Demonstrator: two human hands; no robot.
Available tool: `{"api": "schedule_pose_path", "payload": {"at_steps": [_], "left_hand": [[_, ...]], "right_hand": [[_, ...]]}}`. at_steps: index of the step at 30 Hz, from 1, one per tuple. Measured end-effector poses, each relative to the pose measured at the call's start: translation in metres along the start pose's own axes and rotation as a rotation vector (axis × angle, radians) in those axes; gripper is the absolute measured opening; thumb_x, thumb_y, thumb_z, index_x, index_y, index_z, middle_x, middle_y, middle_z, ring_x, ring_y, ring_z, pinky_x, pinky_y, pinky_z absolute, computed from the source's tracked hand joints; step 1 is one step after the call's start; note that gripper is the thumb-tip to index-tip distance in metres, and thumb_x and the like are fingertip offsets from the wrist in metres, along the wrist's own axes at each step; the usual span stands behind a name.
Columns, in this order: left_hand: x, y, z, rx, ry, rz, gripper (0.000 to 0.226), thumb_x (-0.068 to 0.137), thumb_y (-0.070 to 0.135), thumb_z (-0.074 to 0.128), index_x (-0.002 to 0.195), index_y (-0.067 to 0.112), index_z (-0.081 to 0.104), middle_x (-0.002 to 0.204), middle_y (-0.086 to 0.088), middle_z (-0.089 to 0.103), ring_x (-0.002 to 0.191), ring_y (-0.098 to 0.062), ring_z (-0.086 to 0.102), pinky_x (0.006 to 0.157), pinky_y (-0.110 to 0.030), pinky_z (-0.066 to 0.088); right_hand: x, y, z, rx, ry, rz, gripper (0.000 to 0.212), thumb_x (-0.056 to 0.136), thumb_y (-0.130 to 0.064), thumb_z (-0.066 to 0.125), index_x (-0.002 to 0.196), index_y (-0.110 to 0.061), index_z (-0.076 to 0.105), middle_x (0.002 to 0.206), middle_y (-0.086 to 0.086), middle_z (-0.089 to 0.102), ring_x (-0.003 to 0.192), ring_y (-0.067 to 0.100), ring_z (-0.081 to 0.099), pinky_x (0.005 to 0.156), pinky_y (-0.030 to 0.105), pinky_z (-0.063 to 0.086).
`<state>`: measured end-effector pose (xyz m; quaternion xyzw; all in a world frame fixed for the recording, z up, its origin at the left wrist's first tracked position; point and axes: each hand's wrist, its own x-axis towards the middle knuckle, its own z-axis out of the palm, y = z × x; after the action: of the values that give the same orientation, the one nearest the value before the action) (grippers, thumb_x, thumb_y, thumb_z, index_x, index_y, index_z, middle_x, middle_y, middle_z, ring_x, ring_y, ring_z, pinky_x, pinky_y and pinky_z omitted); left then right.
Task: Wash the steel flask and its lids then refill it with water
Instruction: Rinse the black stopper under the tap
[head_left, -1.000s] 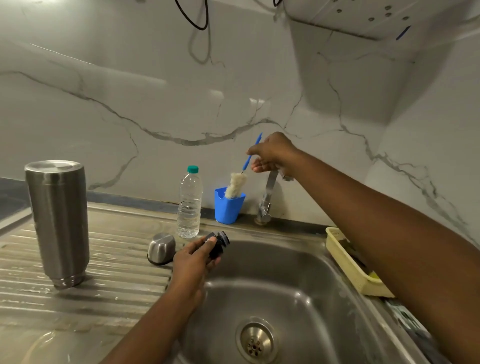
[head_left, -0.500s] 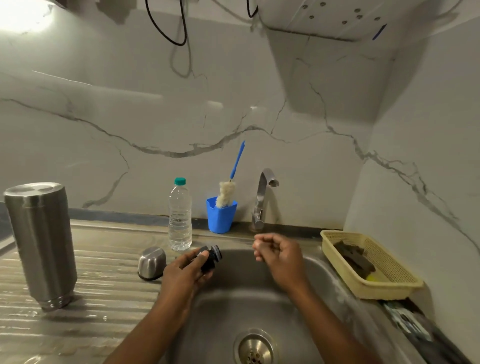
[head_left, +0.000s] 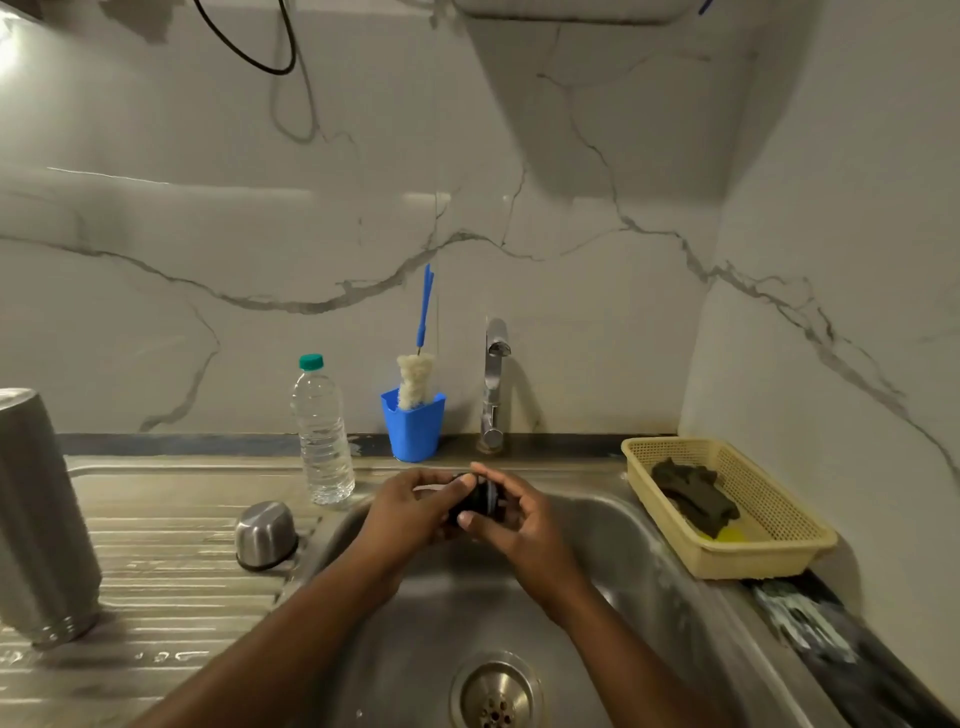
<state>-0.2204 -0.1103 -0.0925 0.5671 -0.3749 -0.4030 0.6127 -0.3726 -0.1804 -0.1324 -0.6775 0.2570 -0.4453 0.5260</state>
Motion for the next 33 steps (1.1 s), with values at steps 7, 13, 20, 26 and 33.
{"api": "schedule_pose_path", "payload": {"at_steps": [7,13,20,26,33], "left_hand": [[0.073,0.018,0.018,0.406,0.170,0.244,0.018,0.097,0.033,0.074,0.101,0.015,0.075,0.084,0.001,0.078,0.078,-0.019,0.077,0.087,-0.045,0.065],[0.123,0.025,0.051,0.587,0.140,0.313,0.041,0.094,0.038,0.077,0.127,0.016,0.072,0.100,0.002,0.076,0.093,-0.012,0.074,0.089,-0.037,0.063],[0.143,0.022,0.061,0.706,0.216,0.328,0.014,0.102,0.023,0.067,0.102,0.015,0.079,0.084,0.001,0.076,0.077,-0.012,0.072,0.072,-0.029,0.062],[0.133,0.018,0.047,0.548,0.195,0.224,0.014,0.102,0.015,0.063,0.107,0.010,0.075,0.089,-0.002,0.076,0.083,-0.016,0.074,0.073,-0.030,0.063],[0.078,-0.013,0.024,0.371,0.056,0.061,0.018,0.105,0.016,0.061,0.101,0.007,0.076,0.092,-0.014,0.077,0.086,-0.031,0.076,0.085,-0.046,0.065]], "right_hand": [[0.019,0.013,-0.006,-0.143,0.433,-0.052,0.054,0.079,-0.031,0.089,0.129,-0.026,0.068,0.117,-0.009,0.072,0.103,-0.003,0.068,0.089,0.026,0.061],[0.022,0.018,-0.007,-0.201,0.435,-0.043,0.055,0.082,-0.031,0.087,0.131,-0.029,0.063,0.118,-0.013,0.069,0.103,-0.007,0.063,0.080,0.009,0.052],[0.024,0.025,-0.005,-0.193,0.385,-0.016,0.051,0.081,-0.034,0.086,0.124,-0.040,0.058,0.116,-0.017,0.069,0.104,-0.002,0.067,0.089,0.024,0.060],[0.025,0.029,-0.006,-0.245,0.330,-0.009,0.059,0.083,-0.038,0.083,0.137,-0.031,0.061,0.126,-0.012,0.070,0.116,0.006,0.066,0.100,0.035,0.057],[0.024,0.028,-0.005,-0.283,0.267,0.074,0.053,0.081,-0.028,0.084,0.131,-0.028,0.066,0.116,-0.011,0.072,0.106,0.005,0.068,0.096,0.037,0.060]]}}
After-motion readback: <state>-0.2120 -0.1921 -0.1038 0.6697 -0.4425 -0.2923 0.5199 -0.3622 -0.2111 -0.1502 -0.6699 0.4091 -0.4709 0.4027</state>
